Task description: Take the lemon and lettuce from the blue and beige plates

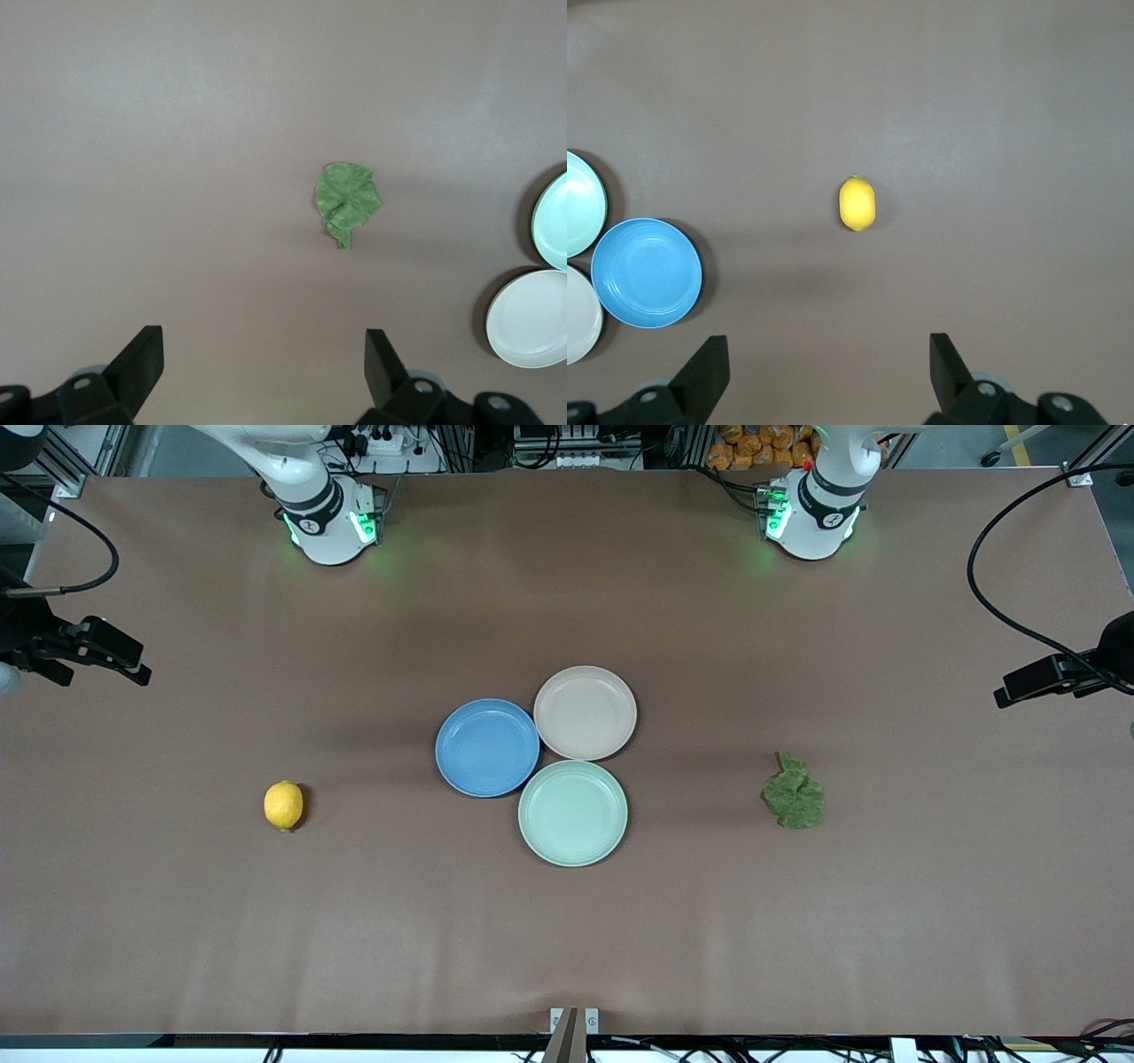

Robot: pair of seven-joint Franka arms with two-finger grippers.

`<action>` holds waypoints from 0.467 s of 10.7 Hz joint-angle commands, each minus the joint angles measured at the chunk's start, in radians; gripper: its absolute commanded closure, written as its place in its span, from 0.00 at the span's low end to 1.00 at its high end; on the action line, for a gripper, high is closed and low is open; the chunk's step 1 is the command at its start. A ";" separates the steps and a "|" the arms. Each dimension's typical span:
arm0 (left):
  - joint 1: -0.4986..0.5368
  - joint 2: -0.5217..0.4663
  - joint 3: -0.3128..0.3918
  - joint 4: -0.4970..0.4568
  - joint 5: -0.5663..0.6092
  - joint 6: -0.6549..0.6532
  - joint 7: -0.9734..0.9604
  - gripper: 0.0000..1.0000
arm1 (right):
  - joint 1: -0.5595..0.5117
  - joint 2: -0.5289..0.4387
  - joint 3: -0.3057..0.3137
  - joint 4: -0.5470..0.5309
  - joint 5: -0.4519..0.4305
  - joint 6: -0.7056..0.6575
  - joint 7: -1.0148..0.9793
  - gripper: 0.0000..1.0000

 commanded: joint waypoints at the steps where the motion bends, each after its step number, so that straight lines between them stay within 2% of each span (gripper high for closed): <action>1: -0.006 -0.009 -0.006 -0.003 0.018 0.014 -0.034 0.00 | -0.008 -0.004 0.000 -0.002 0.007 -0.007 -0.012 0.00; 5: -0.004 -0.013 -0.035 -0.003 0.017 0.014 -0.034 0.00 | -0.010 -0.003 0.000 -0.002 0.007 -0.007 -0.004 0.00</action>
